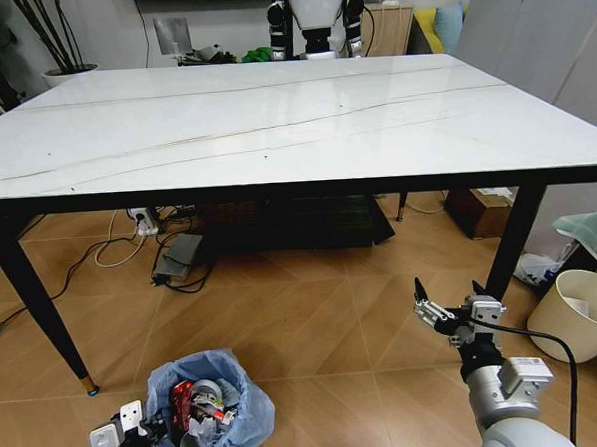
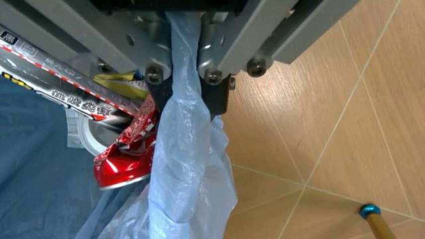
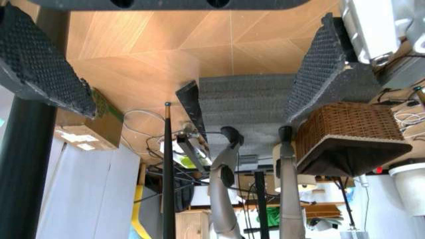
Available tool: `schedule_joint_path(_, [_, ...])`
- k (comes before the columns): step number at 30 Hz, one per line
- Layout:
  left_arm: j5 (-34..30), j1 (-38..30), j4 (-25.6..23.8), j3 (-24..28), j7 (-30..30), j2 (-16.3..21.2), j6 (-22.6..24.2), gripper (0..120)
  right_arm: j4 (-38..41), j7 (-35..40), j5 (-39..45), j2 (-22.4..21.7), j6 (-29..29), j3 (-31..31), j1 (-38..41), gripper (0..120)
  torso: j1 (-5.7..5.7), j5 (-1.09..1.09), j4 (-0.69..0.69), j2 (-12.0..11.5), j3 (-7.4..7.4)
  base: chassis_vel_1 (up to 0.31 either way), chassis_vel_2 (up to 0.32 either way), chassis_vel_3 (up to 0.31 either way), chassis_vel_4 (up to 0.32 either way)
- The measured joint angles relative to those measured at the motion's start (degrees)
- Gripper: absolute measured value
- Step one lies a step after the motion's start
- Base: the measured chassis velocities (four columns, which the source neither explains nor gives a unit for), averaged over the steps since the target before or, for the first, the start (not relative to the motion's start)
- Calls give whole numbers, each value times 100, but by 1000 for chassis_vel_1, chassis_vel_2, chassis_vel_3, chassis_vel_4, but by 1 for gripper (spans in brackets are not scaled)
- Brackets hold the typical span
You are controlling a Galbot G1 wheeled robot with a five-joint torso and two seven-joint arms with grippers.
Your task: Pick up the trash bin and place the trash from the table into it.
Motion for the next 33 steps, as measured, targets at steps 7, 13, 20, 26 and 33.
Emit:
schedule_joint_path(7, [-2,-36,110,5,26,-11,0,0,0,0,-2,3,26,7,-15,100,0,0,0,0,0,0,0,0,0])
schedule_joint_path(13, [-10,-42,137,5,33,-20,-1,0,-5,-1,-2,0,31,-1,-10,100,0,0,0,1,0,0,0,0,0])
schedule_joint_path(20, [33,-81,243,5,72,-24,-33,0,-7,-3,-3,-5,35,-3,-12,100,0,0,0,1,0,0,0,0,0])
schedule_joint_path(26, [103,-103,336,5,105,-40,-82,0,-7,-5,-8,-5,39,-7,-19,100,0,3,0,2,0,0,0,0,0])
schedule_joint_path(33, [135,-77,335,-9,136,-30,-154,3,-2,-8,-14,-9,39,-13,-23,100,0,0,0,2,0,0,0,0,0])
